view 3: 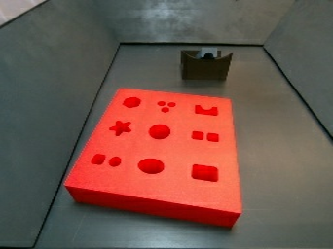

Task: Pick up the arch object. Move up. Place the arch object on the fixture. Regrasp the arch object. Rotate the arch object. Move to above the board. Insert the arch object.
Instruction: Regrasp the arch object.

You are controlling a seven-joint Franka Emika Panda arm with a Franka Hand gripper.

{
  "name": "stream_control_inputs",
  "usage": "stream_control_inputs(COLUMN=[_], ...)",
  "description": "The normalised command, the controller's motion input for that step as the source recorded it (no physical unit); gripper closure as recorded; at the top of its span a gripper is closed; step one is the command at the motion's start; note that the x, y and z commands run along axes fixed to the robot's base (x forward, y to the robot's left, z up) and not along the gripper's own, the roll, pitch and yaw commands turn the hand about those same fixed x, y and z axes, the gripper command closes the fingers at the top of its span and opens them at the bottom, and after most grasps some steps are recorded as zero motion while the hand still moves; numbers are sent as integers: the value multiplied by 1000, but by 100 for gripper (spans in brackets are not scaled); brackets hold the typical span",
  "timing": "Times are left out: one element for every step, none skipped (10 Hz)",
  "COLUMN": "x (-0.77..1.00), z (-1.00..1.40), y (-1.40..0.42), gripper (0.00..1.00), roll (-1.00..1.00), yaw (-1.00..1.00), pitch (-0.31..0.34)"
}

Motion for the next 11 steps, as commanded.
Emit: stream_control_inputs(x=[44, 61, 69, 84, 102, 110, 116, 120, 120, 126, 132], z=[-10, -14, -16, -17, -20, -17, -18, -26, -23, -22, -20], y=[-23, -27, -27, -31, -36, -40, -43, -44, -47, -51, -51], gripper=[0, 0, 0, 0, 0, 0, 0, 0, 0, 0, 0], roll=[1000, 1000, 1000, 1000, 1000, 1000, 1000, 1000, 837, 595, 361], yaw=[35, 40, 44, 53, 67, 84, 100, 147, 169, 200, 221], pitch=[39, 54, 64, 88, 119, 148, 169, 211, 208, 181, 152])
